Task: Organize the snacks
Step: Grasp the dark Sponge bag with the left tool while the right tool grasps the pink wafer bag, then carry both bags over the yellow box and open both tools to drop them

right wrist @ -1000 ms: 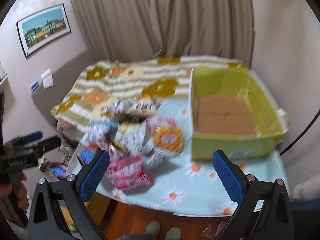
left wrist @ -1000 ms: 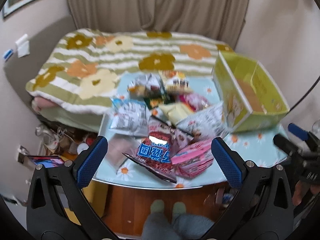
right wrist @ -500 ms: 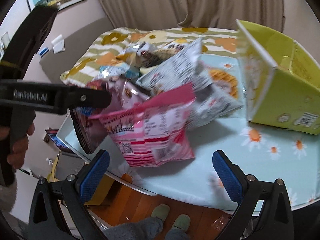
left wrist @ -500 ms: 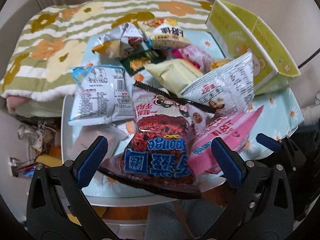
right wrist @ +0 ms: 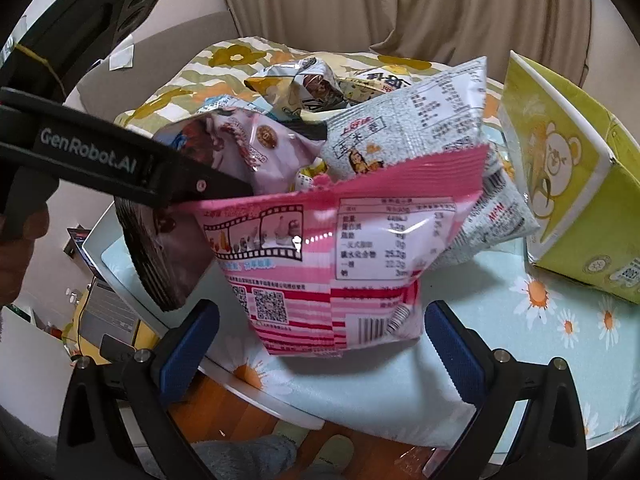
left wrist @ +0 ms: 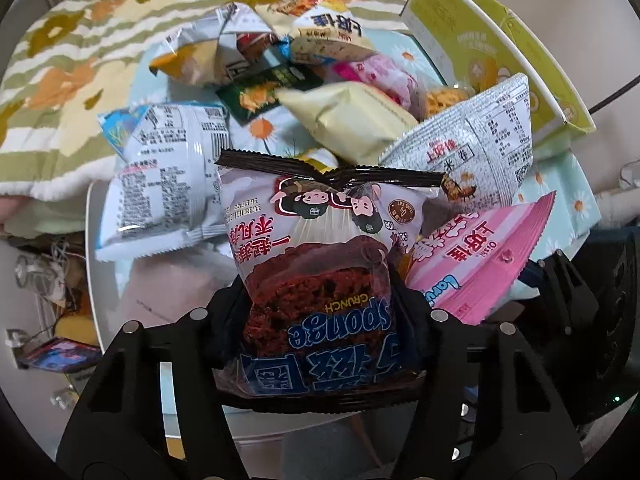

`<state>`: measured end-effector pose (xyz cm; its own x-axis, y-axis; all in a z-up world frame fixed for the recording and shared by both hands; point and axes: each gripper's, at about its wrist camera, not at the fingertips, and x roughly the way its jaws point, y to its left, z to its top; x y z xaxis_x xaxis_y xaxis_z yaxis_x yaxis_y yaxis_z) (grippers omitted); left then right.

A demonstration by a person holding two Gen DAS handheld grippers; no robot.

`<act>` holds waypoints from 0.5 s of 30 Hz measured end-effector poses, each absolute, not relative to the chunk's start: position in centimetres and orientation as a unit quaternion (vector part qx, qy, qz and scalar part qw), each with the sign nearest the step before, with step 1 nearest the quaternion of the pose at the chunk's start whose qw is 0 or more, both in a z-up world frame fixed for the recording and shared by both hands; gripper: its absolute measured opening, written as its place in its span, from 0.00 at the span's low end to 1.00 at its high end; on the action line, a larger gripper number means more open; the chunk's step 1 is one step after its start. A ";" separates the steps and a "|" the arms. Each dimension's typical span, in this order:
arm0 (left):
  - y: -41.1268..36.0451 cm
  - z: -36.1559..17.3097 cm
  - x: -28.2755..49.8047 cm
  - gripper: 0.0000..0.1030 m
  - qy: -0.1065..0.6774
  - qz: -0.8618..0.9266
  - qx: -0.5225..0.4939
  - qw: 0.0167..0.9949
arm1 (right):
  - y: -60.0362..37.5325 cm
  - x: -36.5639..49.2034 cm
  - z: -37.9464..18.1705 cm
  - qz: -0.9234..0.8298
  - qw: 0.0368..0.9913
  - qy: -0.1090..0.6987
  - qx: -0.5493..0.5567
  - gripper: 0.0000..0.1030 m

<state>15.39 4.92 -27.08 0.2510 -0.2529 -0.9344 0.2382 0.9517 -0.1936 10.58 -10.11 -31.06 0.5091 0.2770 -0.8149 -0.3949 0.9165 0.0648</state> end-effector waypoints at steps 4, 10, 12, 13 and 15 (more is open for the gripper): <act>5.4 -26.7 15.1 0.53 0.586 -0.160 -0.006 0.795 | -9.4 10.8 -31.1 0.188 0.870 0.449 -0.073 0.99; 5.9 -25.4 14.1 0.53 0.570 -0.163 0.000 0.805 | -8.9 11.3 -31.6 0.173 0.869 0.455 -0.090 0.80; 6.1 -25.0 13.7 0.53 0.566 -0.163 0.000 0.808 | -9.2 11.0 -31.6 0.169 0.868 0.459 -0.090 0.75; 6.3 -24.8 13.5 0.53 0.564 -0.162 -0.003 0.809 | -9.3 11.0 -31.5 0.167 0.868 0.458 -0.089 0.70; 6.5 -24.5 13.3 0.53 0.563 -0.160 -0.005 0.811 | -9.5 11.1 -31.3 0.163 0.869 0.459 -0.084 0.65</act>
